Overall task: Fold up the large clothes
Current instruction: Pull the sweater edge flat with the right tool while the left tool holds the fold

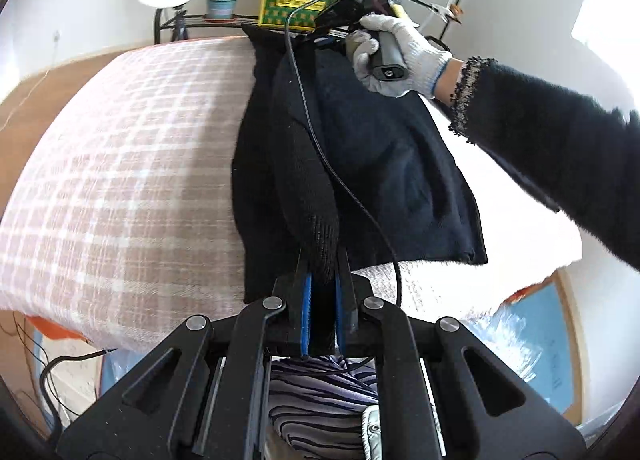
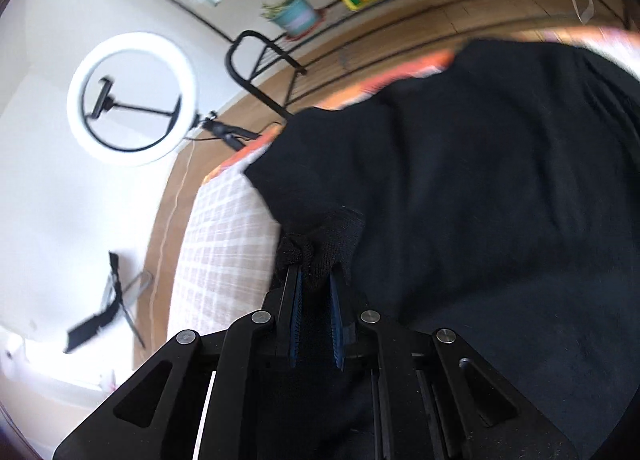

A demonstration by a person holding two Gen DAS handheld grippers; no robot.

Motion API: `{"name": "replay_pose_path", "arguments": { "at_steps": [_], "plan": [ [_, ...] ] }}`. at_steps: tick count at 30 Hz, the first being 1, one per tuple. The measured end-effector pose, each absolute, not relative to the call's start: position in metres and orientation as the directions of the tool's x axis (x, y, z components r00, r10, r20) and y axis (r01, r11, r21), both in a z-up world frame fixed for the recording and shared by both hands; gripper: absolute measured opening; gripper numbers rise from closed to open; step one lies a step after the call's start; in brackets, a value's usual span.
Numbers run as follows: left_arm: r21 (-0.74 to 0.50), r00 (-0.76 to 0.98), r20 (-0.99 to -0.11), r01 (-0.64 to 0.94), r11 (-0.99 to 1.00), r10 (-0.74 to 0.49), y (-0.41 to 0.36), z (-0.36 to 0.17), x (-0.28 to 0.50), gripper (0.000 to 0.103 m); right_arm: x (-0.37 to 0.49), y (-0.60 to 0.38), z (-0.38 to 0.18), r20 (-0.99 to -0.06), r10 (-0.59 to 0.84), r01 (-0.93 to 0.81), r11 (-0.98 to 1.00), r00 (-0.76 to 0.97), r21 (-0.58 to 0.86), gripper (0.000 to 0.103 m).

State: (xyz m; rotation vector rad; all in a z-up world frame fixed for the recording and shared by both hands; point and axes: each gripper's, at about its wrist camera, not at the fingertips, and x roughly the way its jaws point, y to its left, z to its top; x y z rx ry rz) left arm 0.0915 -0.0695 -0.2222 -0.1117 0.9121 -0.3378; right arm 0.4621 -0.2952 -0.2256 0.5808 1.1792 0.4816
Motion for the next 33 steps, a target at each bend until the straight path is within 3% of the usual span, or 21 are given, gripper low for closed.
{"name": "replay_pose_path", "arguments": {
  "at_steps": [5,9,15,20,24,30,33],
  "plan": [
    [-0.236,0.546,-0.771,0.235,0.943,-0.329,-0.07,-0.23,0.095,0.007,0.467,-0.292,-0.223,-0.788,0.559,-0.109,0.827,0.258,0.551,0.019],
    [-0.256,0.521,-0.781,0.234,0.938,-0.344,-0.073,-0.241,0.098,0.007,0.468,-0.295,-0.191,-0.832,0.44,-0.204,0.897,0.337,0.392,0.028],
    [-0.267,0.502,-0.785,0.254,0.929,-0.363,-0.078,-0.248,0.101,0.007,0.466,-0.254,-0.15,-0.748,0.57,-0.439,0.8,0.34,0.41,0.031],
    [-0.287,0.485,-0.791,0.244,0.926,-0.373,-0.077,-0.256,0.106,0.007,0.482,-0.196,-0.183,-0.803,0.549,-0.519,0.767,0.229,0.377,0.03],
    [-0.295,0.476,-0.793,0.244,0.924,-0.379,-0.077,-0.26,0.106,0.007,0.512,-0.19,-0.202,-0.837,0.473,-0.49,0.818,0.275,0.302,0.03],
    [-0.285,0.48,-0.792,0.258,0.923,-0.378,-0.081,-0.258,0.107,0.007,0.555,-0.242,-0.221,-0.867,0.325,-0.24,0.939,0.378,0.248,0.03],
    [-0.264,0.492,-0.79,0.267,0.927,-0.366,-0.082,-0.255,0.106,0.007,0.547,-0.261,-0.209,-0.844,0.365,-0.241,0.927,0.393,0.289,0.03]
  ]
}}
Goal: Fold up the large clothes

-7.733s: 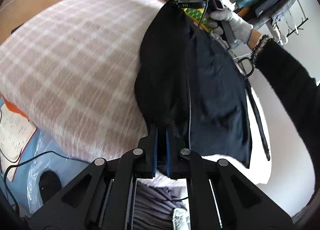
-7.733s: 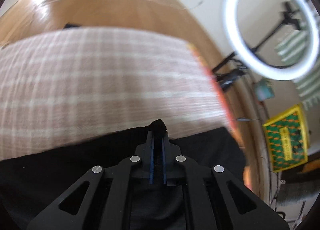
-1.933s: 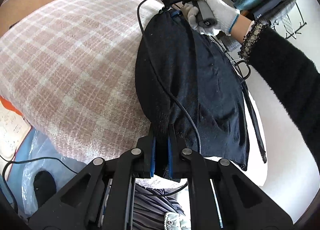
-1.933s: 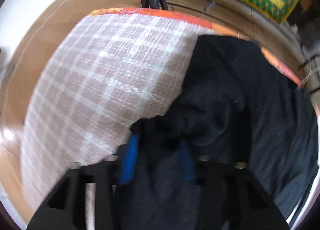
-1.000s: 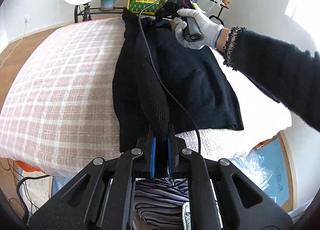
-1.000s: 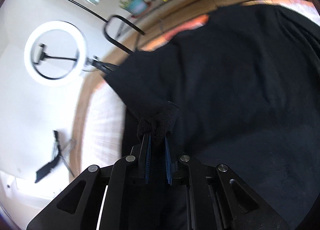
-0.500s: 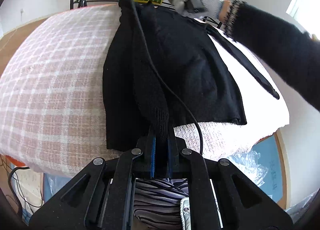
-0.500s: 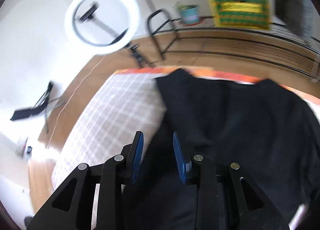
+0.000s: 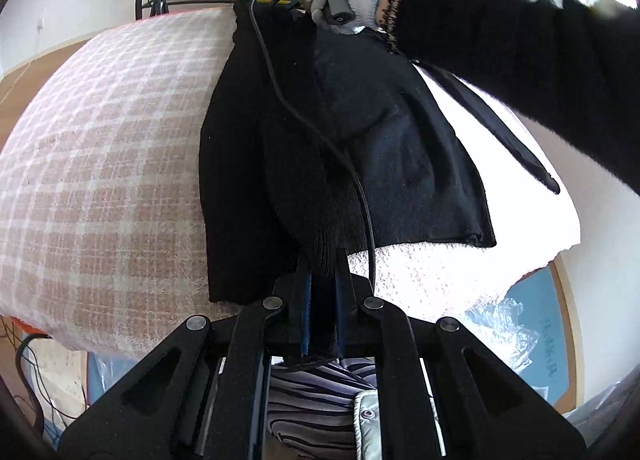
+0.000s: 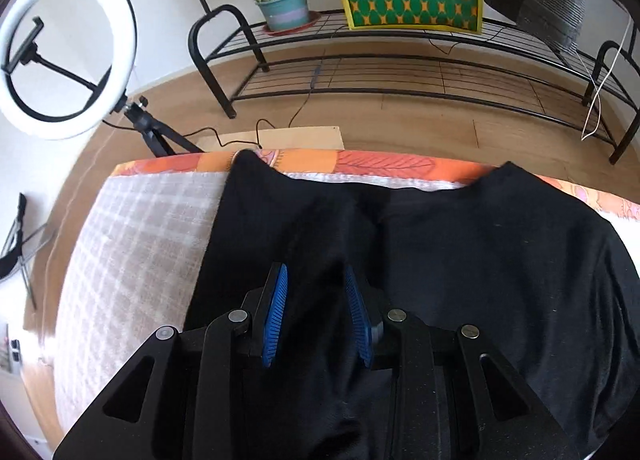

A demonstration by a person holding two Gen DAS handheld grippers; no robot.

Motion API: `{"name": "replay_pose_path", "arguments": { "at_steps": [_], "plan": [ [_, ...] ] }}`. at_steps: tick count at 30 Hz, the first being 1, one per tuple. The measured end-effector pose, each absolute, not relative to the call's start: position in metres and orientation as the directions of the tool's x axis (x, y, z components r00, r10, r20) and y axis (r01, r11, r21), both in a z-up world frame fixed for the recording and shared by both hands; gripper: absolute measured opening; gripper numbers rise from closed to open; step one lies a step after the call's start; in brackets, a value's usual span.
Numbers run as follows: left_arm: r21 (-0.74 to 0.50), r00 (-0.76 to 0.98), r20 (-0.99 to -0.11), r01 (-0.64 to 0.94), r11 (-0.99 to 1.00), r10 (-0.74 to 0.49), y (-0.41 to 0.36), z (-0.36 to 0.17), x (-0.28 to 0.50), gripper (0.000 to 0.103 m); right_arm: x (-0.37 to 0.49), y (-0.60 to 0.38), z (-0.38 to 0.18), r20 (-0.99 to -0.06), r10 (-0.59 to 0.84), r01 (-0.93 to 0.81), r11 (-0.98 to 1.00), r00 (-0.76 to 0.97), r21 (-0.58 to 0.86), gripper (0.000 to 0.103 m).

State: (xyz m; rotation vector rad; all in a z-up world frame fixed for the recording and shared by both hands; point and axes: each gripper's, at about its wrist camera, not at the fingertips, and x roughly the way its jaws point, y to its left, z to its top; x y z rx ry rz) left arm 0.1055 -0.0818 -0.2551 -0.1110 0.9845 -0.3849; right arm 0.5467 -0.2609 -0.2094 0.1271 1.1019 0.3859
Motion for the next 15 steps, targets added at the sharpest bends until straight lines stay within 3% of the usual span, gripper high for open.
{"name": "replay_pose_path", "arguments": {
  "at_steps": [8,11,15],
  "plan": [
    [-0.194,0.544,-0.779,0.262,0.945,-0.311,-0.079,-0.246,0.098,0.007,0.46,-0.333,-0.113,-0.635,0.653,-0.317,0.757,0.414,0.571,0.03],
    [-0.163,0.564,-0.774,0.264,0.951,-0.289,-0.08,-0.244,0.095,0.007,0.408,-0.359,-0.075,-0.582,0.696,-0.372,0.717,0.421,0.589,0.031],
    [-0.126,0.584,-0.766,0.274,0.953,-0.269,-0.085,-0.24,0.093,0.007,0.333,-0.394,-0.041,-0.568,0.692,-0.416,0.722,0.446,0.553,0.043]
  ]
}}
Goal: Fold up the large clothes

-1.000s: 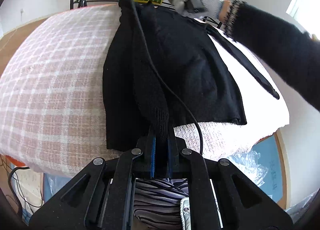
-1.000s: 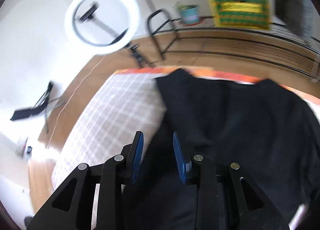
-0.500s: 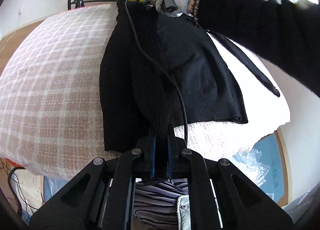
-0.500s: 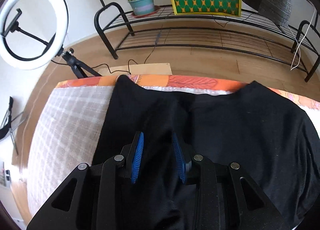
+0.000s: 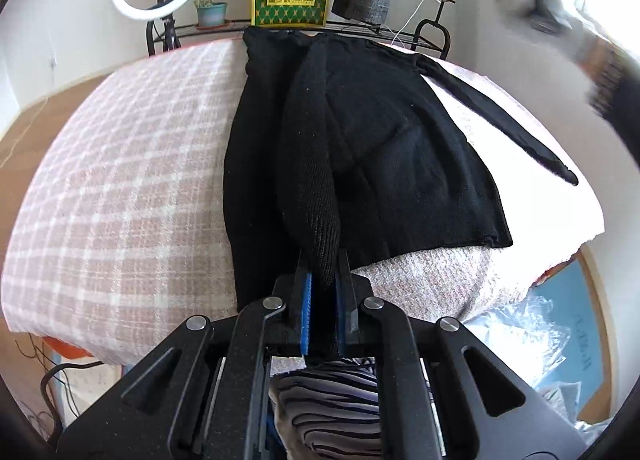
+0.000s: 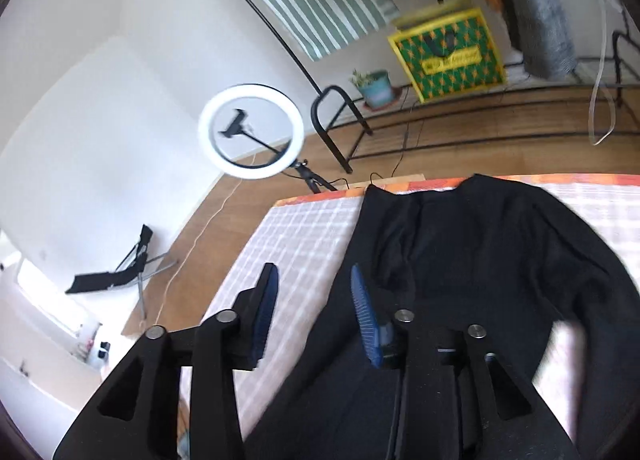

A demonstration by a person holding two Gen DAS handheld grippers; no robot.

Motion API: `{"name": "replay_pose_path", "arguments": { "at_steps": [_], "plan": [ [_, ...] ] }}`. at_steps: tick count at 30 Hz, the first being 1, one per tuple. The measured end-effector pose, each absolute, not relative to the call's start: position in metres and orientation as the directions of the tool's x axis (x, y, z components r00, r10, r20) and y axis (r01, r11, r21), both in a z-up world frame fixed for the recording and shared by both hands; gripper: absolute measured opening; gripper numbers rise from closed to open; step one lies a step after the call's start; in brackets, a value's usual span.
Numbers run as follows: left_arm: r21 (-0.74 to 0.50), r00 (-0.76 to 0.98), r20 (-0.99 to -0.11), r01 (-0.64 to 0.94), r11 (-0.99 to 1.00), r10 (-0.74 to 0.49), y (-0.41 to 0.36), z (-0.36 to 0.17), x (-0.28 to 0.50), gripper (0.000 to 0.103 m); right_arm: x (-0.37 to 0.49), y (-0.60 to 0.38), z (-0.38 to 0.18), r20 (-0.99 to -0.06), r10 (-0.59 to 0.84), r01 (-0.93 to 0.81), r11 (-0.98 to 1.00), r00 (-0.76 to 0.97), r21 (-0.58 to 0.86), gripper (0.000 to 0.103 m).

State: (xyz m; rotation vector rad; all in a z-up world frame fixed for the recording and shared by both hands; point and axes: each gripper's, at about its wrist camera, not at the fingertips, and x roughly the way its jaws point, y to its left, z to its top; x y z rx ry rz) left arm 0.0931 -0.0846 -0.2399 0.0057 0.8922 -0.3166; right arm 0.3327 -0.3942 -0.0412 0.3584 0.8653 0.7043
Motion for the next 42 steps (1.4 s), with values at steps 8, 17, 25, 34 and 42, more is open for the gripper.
{"name": "replay_pose_path", "arguments": {
  "at_steps": [8,17,25,34,42],
  "plan": [
    [0.058,0.658,-0.73,0.332,0.942,-0.187,-0.115,-0.236,0.084,0.007,0.261,-0.383,-0.109,-0.718,0.619,-0.358,0.78,0.317,0.514,0.061],
    [0.22,0.675,-0.73,0.38,0.899,-0.106,-0.138,-0.256,0.079,0.007,0.334,-0.306,-0.197,-0.812,0.555,-0.243,0.825,0.181,0.51,0.061],
    [0.24,0.675,-0.731,0.394,0.887,-0.102,-0.142,-0.263,0.079,0.007,0.388,-0.269,-0.223,-0.905,0.393,-0.225,0.908,0.162,0.354,0.062],
    [0.284,0.7,-0.71,0.383,0.879,-0.076,-0.148,-0.253,0.079,0.007,0.405,-0.276,-0.197,-0.857,0.459,-0.317,0.869,0.233,0.379,0.007],
    [0.372,0.679,-0.732,0.465,0.803,-0.054,-0.187,-0.276,0.08,0.011,0.404,-0.318,-0.226,-0.763,0.602,-0.32,0.79,0.236,0.523,0.012]
  ]
}}
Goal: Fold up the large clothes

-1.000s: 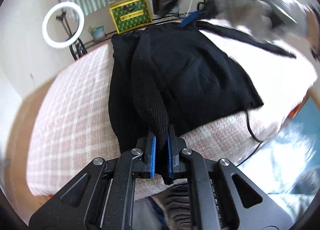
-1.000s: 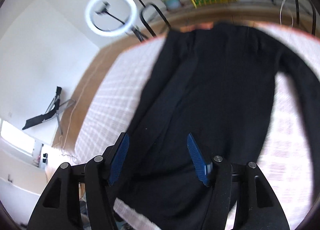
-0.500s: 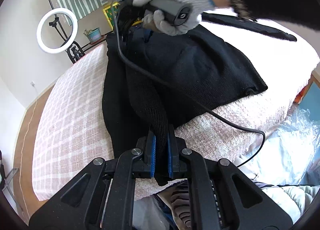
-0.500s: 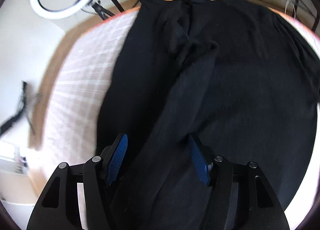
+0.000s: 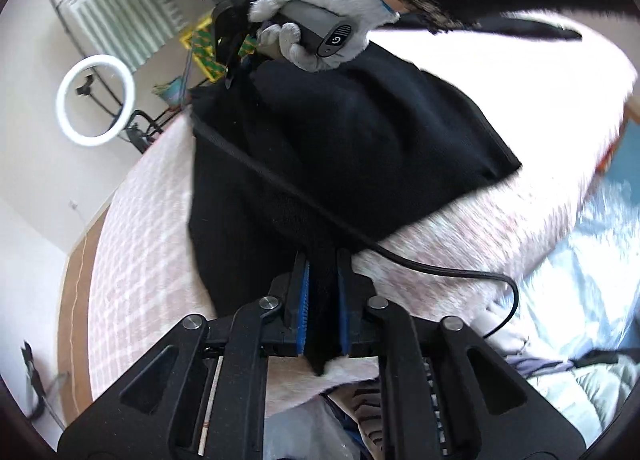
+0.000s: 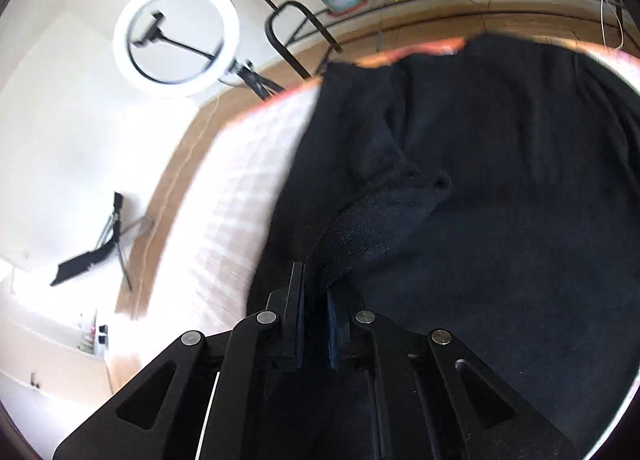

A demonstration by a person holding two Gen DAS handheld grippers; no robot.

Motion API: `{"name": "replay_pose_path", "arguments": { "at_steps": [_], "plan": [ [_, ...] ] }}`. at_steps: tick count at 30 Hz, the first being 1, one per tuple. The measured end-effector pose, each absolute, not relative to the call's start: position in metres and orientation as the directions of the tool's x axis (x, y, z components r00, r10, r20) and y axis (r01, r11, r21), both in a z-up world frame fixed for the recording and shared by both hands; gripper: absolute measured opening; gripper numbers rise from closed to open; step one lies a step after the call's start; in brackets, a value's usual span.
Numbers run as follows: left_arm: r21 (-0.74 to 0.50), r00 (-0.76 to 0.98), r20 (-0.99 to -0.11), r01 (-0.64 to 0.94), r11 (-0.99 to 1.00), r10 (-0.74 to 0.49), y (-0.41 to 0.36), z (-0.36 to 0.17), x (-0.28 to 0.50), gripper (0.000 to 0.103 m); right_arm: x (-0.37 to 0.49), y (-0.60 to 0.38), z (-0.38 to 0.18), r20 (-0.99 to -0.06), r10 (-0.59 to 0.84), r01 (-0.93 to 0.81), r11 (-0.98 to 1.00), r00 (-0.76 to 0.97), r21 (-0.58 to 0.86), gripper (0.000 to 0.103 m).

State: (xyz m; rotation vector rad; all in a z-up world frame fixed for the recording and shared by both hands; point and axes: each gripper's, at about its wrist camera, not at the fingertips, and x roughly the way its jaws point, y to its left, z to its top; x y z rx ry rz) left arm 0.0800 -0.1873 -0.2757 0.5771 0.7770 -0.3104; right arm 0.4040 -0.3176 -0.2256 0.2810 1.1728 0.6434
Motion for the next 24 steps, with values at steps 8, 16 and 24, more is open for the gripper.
{"name": "replay_pose_path", "arguments": {
  "at_steps": [8,16,24],
  "plan": [
    [0.293,0.656,-0.736,0.531,0.795,-0.168,-0.177,-0.257,0.05,0.011,0.373,-0.363,-0.186,-0.815,0.503,-0.322,0.852,0.286,0.413,0.025],
    [0.121,0.607,-0.759,0.487,0.865,-0.236,-0.12,-0.226,0.03,0.011,0.234,-0.354,-0.14,-0.734,0.639,-0.493,0.728,0.232,0.477,0.025],
    [-0.096,0.638,-0.728,0.27,0.958,-0.253,-0.03,-0.169,0.063,0.011,0.142,-0.29,-0.193,-0.757,0.643,-0.516,0.691,0.117,0.507,0.025]
  ]
}}
